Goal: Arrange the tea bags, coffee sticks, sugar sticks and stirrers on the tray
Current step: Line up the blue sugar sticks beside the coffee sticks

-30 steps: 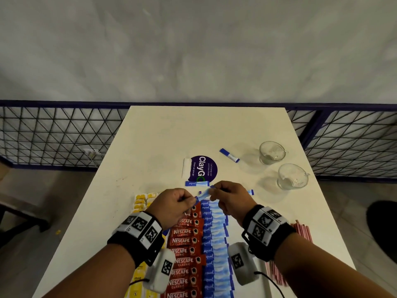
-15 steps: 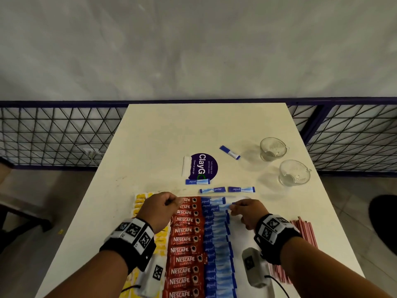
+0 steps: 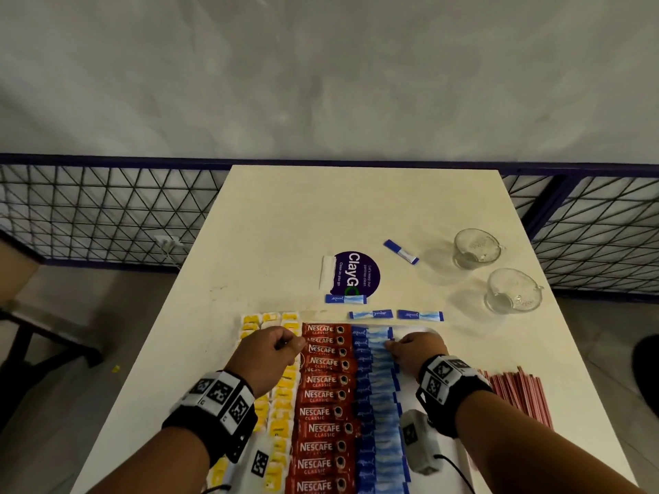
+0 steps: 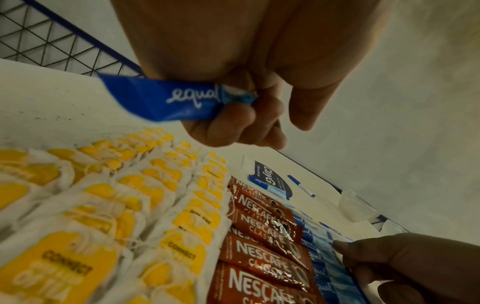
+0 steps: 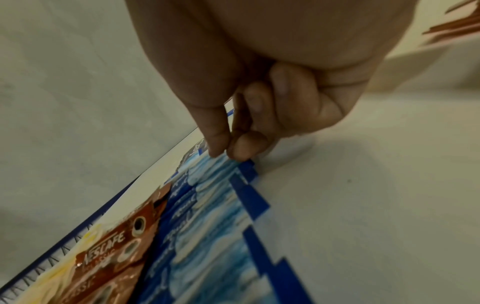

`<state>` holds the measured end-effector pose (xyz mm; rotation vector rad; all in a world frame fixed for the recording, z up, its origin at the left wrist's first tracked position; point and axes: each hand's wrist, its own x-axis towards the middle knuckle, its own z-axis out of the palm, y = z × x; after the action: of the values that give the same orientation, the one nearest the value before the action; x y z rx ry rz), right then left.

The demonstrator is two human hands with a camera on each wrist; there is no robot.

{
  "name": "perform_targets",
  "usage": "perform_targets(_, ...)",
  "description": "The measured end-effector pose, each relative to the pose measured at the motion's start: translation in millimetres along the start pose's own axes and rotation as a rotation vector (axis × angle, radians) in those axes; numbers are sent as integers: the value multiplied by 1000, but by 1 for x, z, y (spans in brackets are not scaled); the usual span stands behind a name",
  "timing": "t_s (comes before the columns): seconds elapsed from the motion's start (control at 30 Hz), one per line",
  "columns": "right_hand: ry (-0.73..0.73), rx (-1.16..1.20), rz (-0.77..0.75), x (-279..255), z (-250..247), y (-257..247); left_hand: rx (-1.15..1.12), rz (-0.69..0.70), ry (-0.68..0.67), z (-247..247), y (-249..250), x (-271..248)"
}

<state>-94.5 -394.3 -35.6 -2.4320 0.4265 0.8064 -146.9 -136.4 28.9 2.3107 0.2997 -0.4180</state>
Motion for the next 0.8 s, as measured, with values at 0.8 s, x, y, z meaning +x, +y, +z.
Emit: perform_targets(0.8, -7, 375, -598, -65, -23, -59, -449, 84, -311, 11, 47, 5)
